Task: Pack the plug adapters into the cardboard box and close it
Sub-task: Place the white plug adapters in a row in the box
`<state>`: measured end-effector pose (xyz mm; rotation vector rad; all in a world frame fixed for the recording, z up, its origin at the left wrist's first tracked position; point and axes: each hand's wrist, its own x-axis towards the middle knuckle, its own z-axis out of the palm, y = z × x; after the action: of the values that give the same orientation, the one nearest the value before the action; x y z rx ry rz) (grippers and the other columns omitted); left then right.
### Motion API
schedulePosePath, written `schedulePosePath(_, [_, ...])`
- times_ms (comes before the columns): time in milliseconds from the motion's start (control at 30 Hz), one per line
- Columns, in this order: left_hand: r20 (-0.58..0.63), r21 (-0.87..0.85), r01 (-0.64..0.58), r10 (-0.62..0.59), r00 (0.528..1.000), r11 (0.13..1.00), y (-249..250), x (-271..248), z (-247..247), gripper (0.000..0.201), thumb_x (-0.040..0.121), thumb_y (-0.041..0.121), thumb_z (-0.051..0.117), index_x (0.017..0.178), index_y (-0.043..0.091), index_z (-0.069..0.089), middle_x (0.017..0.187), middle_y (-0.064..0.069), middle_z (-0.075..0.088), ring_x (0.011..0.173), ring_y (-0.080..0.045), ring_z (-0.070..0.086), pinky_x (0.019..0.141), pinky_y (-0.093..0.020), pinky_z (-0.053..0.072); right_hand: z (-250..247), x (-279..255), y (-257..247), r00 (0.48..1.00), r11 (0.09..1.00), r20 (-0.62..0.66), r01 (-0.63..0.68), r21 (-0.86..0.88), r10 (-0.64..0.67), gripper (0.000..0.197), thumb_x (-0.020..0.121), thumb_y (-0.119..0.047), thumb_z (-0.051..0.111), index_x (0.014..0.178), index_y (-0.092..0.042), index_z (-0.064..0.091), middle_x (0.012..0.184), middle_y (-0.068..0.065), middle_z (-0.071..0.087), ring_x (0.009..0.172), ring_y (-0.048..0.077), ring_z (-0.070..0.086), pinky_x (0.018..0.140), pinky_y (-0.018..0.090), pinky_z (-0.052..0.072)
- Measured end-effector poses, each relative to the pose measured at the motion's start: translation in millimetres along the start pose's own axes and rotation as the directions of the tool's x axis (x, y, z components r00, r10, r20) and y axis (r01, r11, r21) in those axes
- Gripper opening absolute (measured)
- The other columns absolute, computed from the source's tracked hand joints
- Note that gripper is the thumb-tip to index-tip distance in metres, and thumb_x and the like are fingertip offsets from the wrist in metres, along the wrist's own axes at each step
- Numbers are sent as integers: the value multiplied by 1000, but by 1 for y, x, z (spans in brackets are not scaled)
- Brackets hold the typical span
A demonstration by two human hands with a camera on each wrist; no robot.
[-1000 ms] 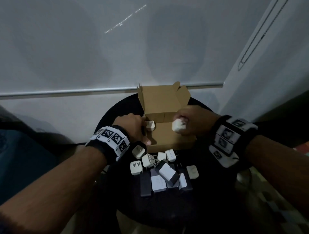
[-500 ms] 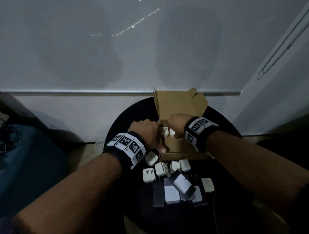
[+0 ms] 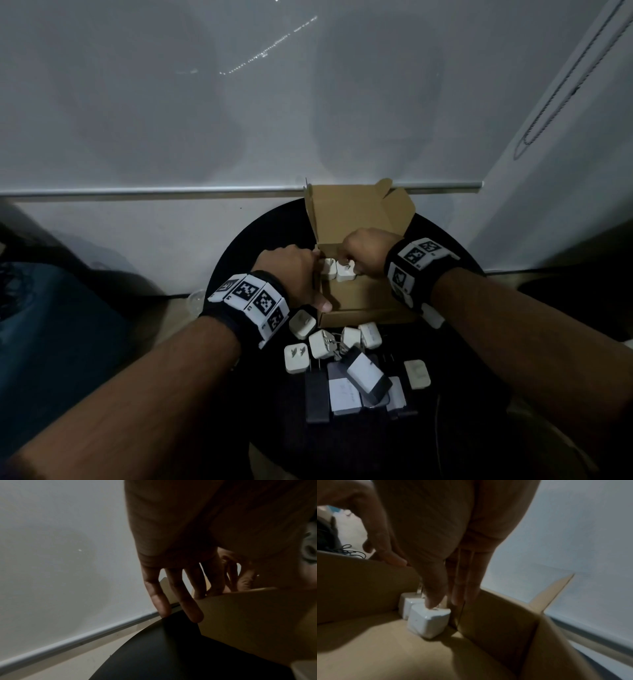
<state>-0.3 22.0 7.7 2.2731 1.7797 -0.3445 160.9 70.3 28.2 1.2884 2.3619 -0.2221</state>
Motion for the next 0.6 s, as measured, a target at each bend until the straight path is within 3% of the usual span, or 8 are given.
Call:
schedulePosePath(67, [5, -3, 2, -2, 1000, 1000, 0, 0, -1, 79, 56, 75, 70, 123, 37, 56, 105, 1, 64, 99, -24, 62, 71, -32, 41, 4, 4, 1, 999, 1000, 35, 8, -22, -7, 42, 84, -9, 67, 125, -16, 60, 123, 9, 62, 108, 29, 61, 80, 30, 46])
schedulePosePath(167, [9, -5, 3, -3, 1000, 1000, 0, 0, -1, 79, 56, 75, 70, 124, 36, 56, 105, 2, 65, 99, -23, 62, 72, -33, 43, 5, 9, 1, 998, 999, 50, -30, -39, 32, 35, 86, -8, 65, 121, -8, 63, 120, 15, 62, 104, 33, 63, 81, 33, 50])
schedulePosePath(267, [3, -9, 5, -5, 1000, 1000, -1, -1, 0, 81, 56, 75, 71, 126, 37, 54, 108, 2, 65, 101, -23, 61, 74, -34, 44, 4, 13, 1, 996, 996, 24, -90, -2, 90, 26, 91, -14, 58, 110, 1, 65, 111, 19, 63, 98, 36, 64, 76, 34, 49])
schedulePosePath(400, [-2, -17, 3, -3, 1000, 1000, -2, -1, 1, 81, 55, 75, 70, 125, 37, 55, 107, 2, 65, 100, -23, 62, 74, -34, 44, 3, 16, 8, 993, 987, -21, -114, 112, 117, 22, 90, -15, 56, 95, 2, 70, 89, 16, 65, 91, 35, 66, 70, 32, 47])
schedulePosePath(600, [2, -20, -3, 3, 1000, 1000, -1, -1, -1, 83, 56, 75, 70, 128, 37, 54, 110, 2, 65, 103, -24, 61, 74, -34, 42, 8, 13, 12, 991, 987, -76, -101, 127, 111, 26, 86, -12, 60, 111, -11, 68, 111, 11, 66, 101, 29, 62, 80, 30, 48])
